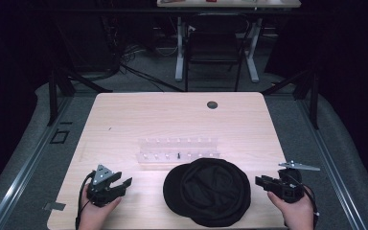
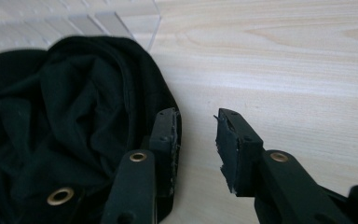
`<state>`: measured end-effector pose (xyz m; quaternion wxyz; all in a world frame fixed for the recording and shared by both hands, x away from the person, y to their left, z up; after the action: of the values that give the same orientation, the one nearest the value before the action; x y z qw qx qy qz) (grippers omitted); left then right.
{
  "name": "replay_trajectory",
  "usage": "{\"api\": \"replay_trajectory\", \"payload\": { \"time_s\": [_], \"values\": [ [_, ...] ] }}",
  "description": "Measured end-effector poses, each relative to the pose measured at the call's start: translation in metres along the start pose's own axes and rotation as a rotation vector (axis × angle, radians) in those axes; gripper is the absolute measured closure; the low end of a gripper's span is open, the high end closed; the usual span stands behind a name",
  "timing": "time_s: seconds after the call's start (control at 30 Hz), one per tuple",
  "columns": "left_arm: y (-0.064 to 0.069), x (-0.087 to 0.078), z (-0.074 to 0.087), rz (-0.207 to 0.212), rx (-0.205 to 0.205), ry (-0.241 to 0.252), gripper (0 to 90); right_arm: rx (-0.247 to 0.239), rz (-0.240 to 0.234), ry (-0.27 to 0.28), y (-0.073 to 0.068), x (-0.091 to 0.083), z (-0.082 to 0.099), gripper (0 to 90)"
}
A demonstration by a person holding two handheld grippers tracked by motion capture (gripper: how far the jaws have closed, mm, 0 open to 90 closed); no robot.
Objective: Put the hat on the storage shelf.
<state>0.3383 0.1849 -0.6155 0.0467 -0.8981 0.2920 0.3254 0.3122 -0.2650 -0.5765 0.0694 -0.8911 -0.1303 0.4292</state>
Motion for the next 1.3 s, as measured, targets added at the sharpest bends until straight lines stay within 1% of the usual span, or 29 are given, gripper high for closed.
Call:
{"api": "replay_trajectory", "payload": {
  "time_s": [0.03,0.07,0.13,0.17,0.23,0.3,0.37,0.43,0.47,0.53,0.57,0.6,0.73,0.77,0.8,0.93,0.97,1.03,1.07,1.1,1.13,1.27,1.3],
  "values": [
    [0.001,0.0,0.0,0.003,0.005,-0.003,50.1,-0.013,0.009,-0.025,-0.001,-0.001,0.0,67.5],
    [0.002,0.001,0.0,0.004,0.007,-0.005,50.0,-0.016,0.008,-0.046,-0.002,-0.002,0.0,67.5],
    [0.003,0.001,0.0,0.007,0.012,-0.005,50.0,-0.014,0.008,-0.086,-0.004,-0.003,0.0,67.7],
    [0.004,0.001,0.0,0.009,0.013,-0.003,50.0,-0.014,0.001,-0.105,-0.005,-0.003,0.001,68.5],
    [0.004,0.001,0.0,0.011,0.014,-0.002,50.0,-0.016,0.005,-0.14,-0.006,-0.003,0.001,69.2],
    [0.004,0.001,0.001,0.013,0.016,-0.007,50.1,-0.009,-0.001,-0.164,-0.007,-0.004,-0.001,70.0],
    [0.003,0.002,0.001,0.013,0.016,-0.009,50.0,0.021,-0.031,-0.197,-0.011,-0.004,-0.003,70.8],
    [0.002,0.002,0.001,0.015,0.01,-0.01,50.0,0.022,-0.036,-0.206,-0.013,-0.003,-0.004,70.9],
    [0.002,0.002,0.001,0.016,0.006,-0.009,50.0,0.023,-0.034,-0.218,-0.014,-0.002,-0.004,70.6],
    [0.002,0.002,0.001,0.016,0.004,-0.008,50.0,0.01,-0.034,-0.245,-0.017,0.0,-0.003,69.3],
    [0.003,0.002,0.002,0.017,0.005,-0.009,50.0,0.006,-0.038,-0.25,-0.018,0.001,-0.003,69.4],
    [0.003,0.002,0.002,0.019,0.007,-0.01,50.0,0.009,-0.035,-0.263,-0.02,0.002,-0.003,69.7],
    [0.004,0.003,0.002,0.021,0.009,-0.014,50.0,-0.003,-0.031,-0.312,-0.023,0.008,0.0,69.3],
    [0.004,0.003,0.003,0.023,0.009,-0.016,50.0,-0.004,-0.026,-0.313,-0.023,0.01,0.0,69.1],
    [0.004,0.003,0.003,0.022,0.008,-0.015,50.0,-0.006,-0.027,-0.332,-0.024,0.011,0.001,68.9],
    [0.003,0.004,0.003,0.02,0.002,-0.015,50.0,-0.01,-0.016,-0.362,-0.026,0.017,0.004,71.2],
    [0.003,0.004,0.003,0.021,0.003,-0.017,50.0,-0.021,-0.016,-0.37,-0.025,0.018,0.005,72.0],
    [0.002,0.004,0.003,0.021,0.002,-0.015,50.0,-0.008,-0.025,-0.386,-0.026,0.019,0.005,72.5],
    [0.002,0.004,0.003,0.02,0.001,-0.013,50.0,-0.005,-0.02,-0.385,-0.026,0.02,0.005,73.0],
    [0.002,0.003,0.003,0.019,0.001,-0.015,50.0,0.009,-0.023,-0.376,-0.027,0.022,0.005,73.2],
    [0.002,0.003,0.003,0.019,0.0,-0.015,50.0,0.003,-0.03,-0.398,-0.026,0.022,0.006,73.7],
    [0.002,0.004,0.003,0.021,0.0,-0.014,50.0,0.023,-0.032,-0.413,-0.025,0.025,0.008,75.8],
    [0.002,0.004,0.003,0.021,0.0,-0.013,50.0,0.025,-0.042,-0.419,-0.024,0.026,0.009,76.7]
  ]
}}
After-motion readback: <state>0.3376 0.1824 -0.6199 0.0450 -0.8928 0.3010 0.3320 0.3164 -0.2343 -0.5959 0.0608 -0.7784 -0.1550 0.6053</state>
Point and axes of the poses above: each handheld gripper's, and its own axes: x roughly forward along the jaws, z roughly out of its underside, y roughly to its right, the point moved 10 cm from there along x, roughly forward along the jaws, and after that the axes turned 5 degrees about z, right-handed, at the moved point
